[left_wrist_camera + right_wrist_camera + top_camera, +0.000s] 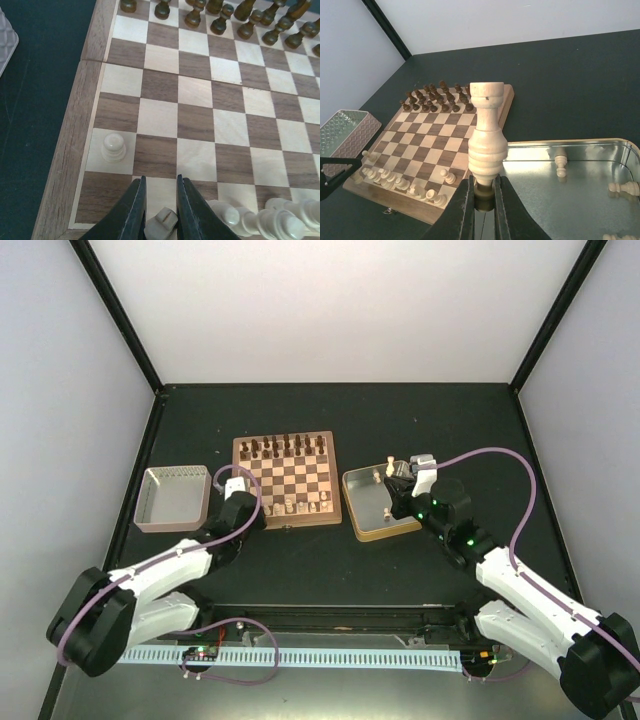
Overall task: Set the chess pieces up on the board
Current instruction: Place the chess piece on the chessboard.
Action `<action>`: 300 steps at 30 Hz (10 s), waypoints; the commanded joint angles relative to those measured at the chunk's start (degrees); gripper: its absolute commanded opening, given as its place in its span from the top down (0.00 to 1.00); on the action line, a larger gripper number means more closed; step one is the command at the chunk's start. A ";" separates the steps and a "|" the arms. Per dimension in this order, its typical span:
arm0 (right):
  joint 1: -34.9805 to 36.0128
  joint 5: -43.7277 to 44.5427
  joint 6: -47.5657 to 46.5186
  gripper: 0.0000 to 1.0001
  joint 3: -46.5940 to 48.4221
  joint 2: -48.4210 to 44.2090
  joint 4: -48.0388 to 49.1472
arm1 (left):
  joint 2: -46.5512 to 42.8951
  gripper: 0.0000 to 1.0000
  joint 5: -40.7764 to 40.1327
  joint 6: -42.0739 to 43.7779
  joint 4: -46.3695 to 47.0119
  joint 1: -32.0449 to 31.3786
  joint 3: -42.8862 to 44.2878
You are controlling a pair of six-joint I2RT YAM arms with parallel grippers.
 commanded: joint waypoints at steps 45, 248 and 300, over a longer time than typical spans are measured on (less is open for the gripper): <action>-0.30 0.22 -0.47 0.93 1.38 -0.72 -0.10 | -2.97 0.56 -2.09 -1.37 0.83 0.70 1.72; 7.11 -33.00 -18.55 0.92 13.42 18.41 -4.21 | 11.54 0.32 77.81 -1.05 2.02 -0.07 26.34; 7.25 -21.49 53.18 0.46 2.21 11.12 42.58 | 12.29 0.97 68.46 -43.35 42.73 -0.64 22.70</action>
